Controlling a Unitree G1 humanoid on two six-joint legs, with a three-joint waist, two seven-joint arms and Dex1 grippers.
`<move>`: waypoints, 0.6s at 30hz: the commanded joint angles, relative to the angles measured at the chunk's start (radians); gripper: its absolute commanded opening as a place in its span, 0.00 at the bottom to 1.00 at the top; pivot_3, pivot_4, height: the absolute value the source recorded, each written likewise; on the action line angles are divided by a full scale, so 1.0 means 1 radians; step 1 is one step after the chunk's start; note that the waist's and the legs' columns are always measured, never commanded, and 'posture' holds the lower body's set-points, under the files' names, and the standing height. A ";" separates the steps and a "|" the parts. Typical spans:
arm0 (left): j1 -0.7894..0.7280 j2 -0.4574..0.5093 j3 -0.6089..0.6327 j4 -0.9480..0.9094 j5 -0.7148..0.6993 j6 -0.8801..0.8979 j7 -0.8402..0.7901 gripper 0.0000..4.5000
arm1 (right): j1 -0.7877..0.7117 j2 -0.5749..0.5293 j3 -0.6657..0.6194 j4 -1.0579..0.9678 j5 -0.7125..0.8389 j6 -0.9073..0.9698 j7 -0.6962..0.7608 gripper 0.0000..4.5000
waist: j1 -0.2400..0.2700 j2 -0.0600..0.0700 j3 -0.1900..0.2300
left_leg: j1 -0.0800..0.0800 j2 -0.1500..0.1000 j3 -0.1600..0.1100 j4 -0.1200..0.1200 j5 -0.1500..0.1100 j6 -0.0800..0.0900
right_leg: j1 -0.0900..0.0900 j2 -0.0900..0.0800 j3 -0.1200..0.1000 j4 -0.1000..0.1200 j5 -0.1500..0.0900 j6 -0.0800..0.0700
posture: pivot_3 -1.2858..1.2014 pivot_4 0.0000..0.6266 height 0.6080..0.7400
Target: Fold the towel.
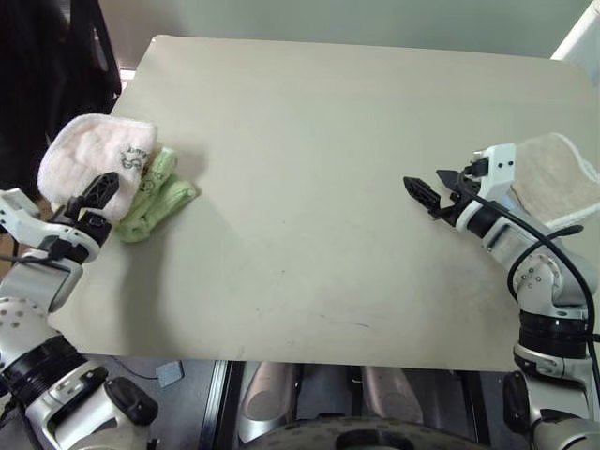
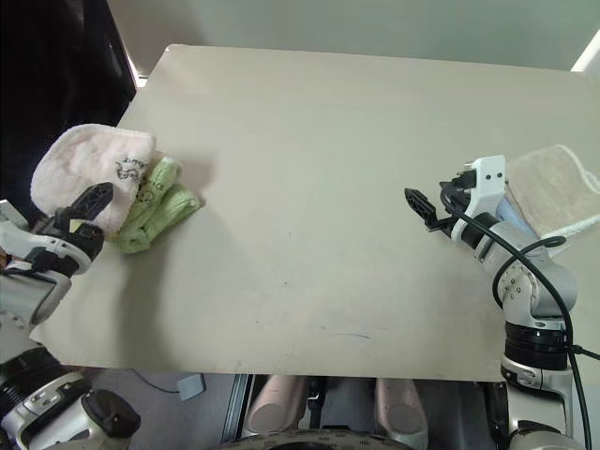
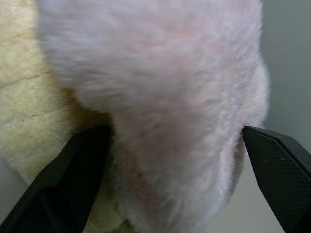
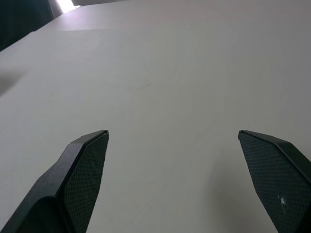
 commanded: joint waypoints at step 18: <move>0.418 0.093 -0.409 -0.578 0.097 -0.144 -0.452 0.99 | -0.025 0.047 0.048 0.017 -0.020 -0.046 0.009 1.00 | -0.008 0.000 0.000 | -0.001 0.001 -0.001 0.000 -0.007 -0.001 | -0.001 0.000 0.000 0.000 -0.006 0.005 | 0.52 0.24 0.97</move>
